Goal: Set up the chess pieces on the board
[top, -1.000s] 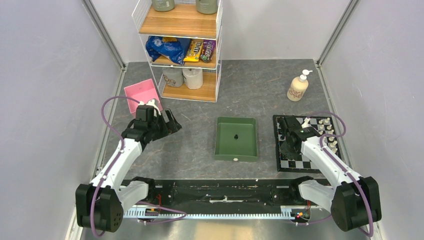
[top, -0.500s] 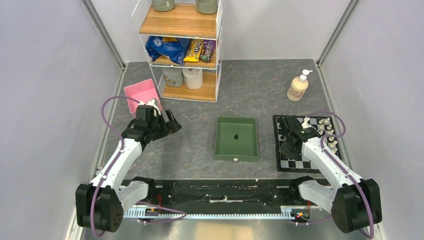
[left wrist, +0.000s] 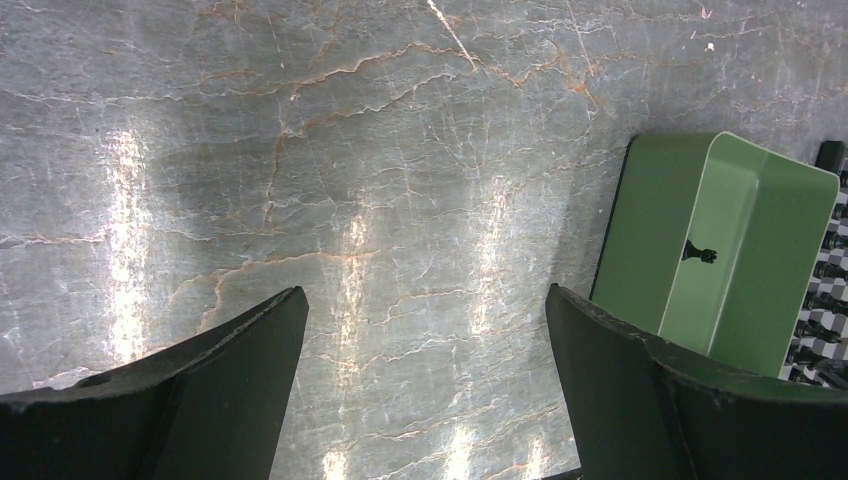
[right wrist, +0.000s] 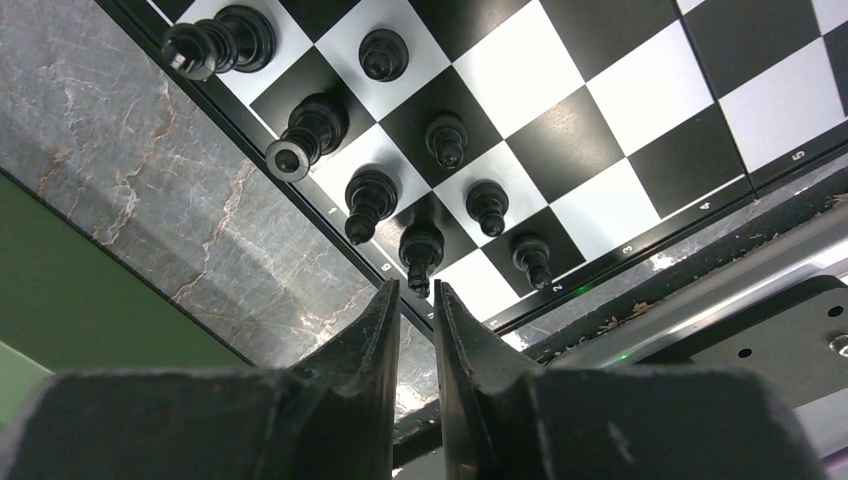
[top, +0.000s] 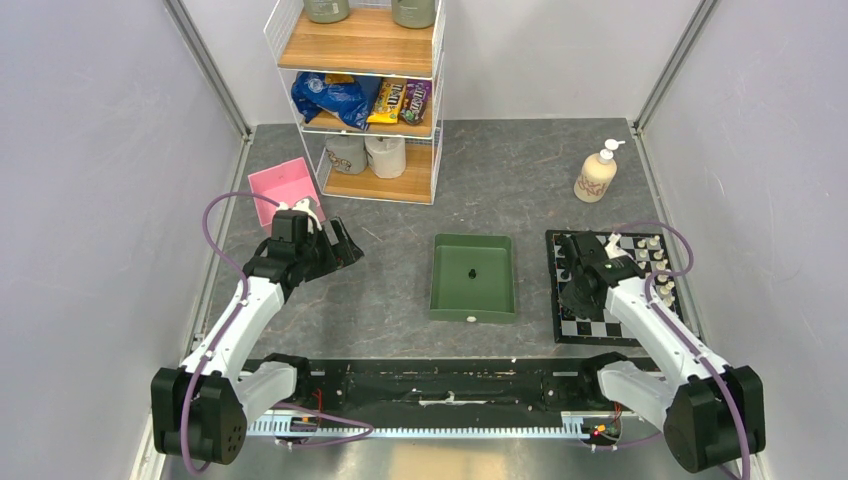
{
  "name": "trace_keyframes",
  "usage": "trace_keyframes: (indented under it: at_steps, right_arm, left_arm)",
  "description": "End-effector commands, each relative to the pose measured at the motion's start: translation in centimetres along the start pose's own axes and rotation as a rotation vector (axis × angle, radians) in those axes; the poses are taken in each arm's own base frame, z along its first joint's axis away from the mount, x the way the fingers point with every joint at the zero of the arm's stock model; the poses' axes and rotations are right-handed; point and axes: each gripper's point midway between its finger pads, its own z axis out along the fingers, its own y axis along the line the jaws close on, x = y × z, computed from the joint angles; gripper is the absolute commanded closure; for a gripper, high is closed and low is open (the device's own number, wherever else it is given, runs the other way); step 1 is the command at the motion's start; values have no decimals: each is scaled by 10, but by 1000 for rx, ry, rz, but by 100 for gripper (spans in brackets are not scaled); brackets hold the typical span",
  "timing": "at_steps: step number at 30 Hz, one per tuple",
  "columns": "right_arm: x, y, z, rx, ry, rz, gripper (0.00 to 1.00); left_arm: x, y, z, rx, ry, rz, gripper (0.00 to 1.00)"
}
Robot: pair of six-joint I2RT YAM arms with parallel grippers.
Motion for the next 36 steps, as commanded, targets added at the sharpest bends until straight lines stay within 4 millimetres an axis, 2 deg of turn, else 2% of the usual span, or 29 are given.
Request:
trace_keyframes:
  at_steps: [1, 5, 7, 12, 15, 19, 24, 26, 32, 36]
  right_arm:
    - [-18, 1, -19, -13, -57, 3, 74]
    - [-28, 6, -36, -46, -77, -19, 71]
    - [-30, 17, -46, -110, -75, -27, 70]
    - [-34, 72, -77, -404, -66, -43, 60]
    - [-31, 92, -83, -415, -66, -128, 59]
    - [-15, 128, -89, -406, -87, -290, 54]
    - [8, 175, -81, -410, -32, -397, 52]
    - [16, 192, -75, -428, -15, -413, 48]
    - [39, 216, -49, -391, 44, -495, 47]
    - [43, 223, -35, -366, 44, -539, 47]
  left_arm:
    - [-15, -15, -3, 53, -41, -14, 4]
    - [-14, -16, -3, 56, -36, -15, 4]
    - [-14, -16, -3, 56, -35, -16, 4]
    - [-15, -16, -3, 56, -38, -18, 4]
    - [-14, -16, -3, 55, -37, -19, 4]
    - [-15, -15, -4, 54, -40, -14, 4]
    - [-15, -13, -5, 42, -48, -2, 4]
    - [-16, -11, -6, 32, -50, 7, 4]
    - [-16, -9, -8, 22, -57, 16, 4]
    - [-15, -9, -7, 23, -50, 14, 4]
